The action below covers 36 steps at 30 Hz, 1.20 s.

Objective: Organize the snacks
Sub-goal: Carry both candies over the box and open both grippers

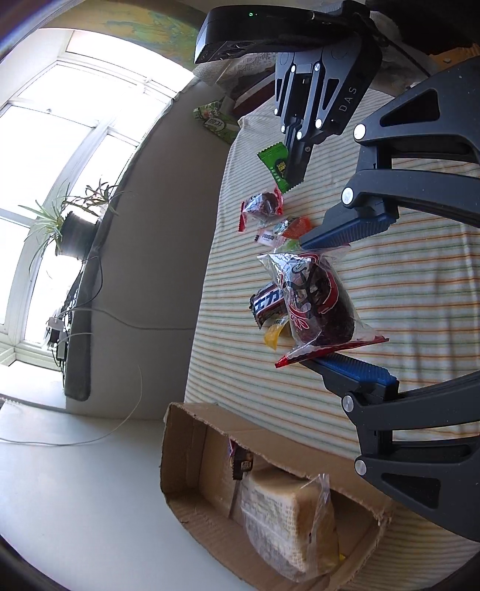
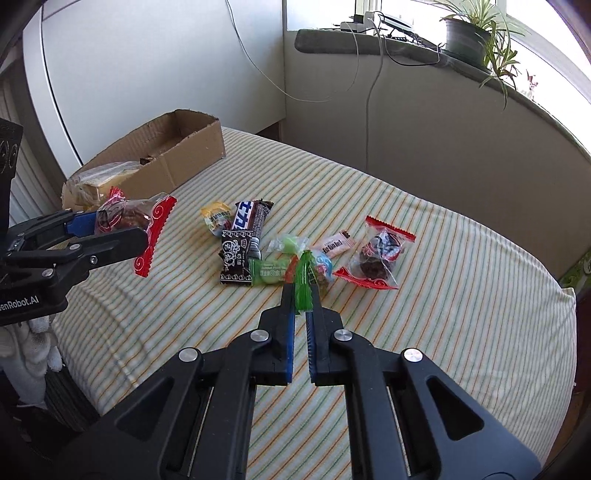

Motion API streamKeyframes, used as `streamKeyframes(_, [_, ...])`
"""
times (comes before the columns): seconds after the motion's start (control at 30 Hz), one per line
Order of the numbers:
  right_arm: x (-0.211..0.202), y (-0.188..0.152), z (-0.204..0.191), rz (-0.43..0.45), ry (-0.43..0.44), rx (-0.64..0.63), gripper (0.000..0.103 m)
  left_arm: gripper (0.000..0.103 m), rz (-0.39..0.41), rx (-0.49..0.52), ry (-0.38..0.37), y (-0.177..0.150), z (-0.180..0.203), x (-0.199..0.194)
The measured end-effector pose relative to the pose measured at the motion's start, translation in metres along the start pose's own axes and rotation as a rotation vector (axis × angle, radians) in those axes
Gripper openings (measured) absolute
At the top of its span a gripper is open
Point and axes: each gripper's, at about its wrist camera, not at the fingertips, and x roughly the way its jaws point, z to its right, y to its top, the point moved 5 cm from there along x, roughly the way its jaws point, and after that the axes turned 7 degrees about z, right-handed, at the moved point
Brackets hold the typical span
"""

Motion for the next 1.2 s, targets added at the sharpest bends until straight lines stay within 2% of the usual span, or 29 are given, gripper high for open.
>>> streamKeyframes(0.57, [0.025,0.07,-0.062,0.074,0.074,-0.084,0.005,0.054,0.086,-0.03,0.106,0.035,-0.06,-0.021])
streamKeyframes(0.97, [0.08,0.123,-0.112,0.083,0.138,-0.133,0.005,0.054,0.103,-0.069,0.195,0.056,-0.12,-0.019])
streamKeyframes(1.2, [0.111,0.142,-0.138,0.068,0.183,-0.141,0.005,0.054,0.096,-0.09,0.231,0.061,-0.145,-0.015])
